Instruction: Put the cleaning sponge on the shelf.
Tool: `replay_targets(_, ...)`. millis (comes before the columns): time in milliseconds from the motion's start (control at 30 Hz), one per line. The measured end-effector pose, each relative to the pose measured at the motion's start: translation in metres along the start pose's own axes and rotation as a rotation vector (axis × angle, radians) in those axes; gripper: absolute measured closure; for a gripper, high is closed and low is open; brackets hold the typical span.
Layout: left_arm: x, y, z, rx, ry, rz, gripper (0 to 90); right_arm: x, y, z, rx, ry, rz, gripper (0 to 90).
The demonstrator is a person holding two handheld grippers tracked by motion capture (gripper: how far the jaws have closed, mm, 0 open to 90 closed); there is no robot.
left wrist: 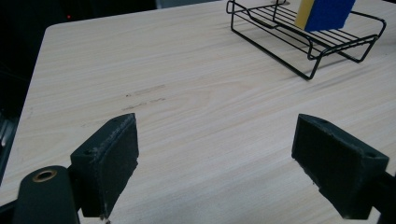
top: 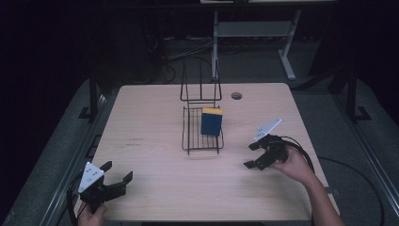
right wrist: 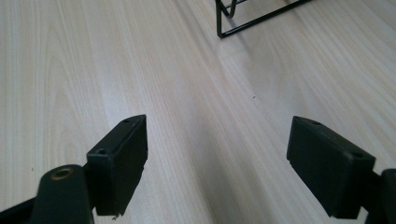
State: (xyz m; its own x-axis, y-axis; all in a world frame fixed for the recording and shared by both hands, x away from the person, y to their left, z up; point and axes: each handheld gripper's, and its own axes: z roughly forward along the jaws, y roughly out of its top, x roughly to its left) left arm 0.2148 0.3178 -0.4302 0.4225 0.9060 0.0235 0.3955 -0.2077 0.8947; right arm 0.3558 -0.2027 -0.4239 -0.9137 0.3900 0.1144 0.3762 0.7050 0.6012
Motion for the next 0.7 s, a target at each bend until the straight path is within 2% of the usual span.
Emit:
replay_targets(333,0.0,0.0,0.0,0.001,-0.001,-0.002,14.1,0.006,-0.011,-0.001,-0.005,0.0,0.027,19.9)
replay_targets(700,-0.001,0.0,0.0,0.001,-0.001,-0.001,14.1,0.012,-0.019,-0.007,-0.023,-0.003,0.029,19.8)
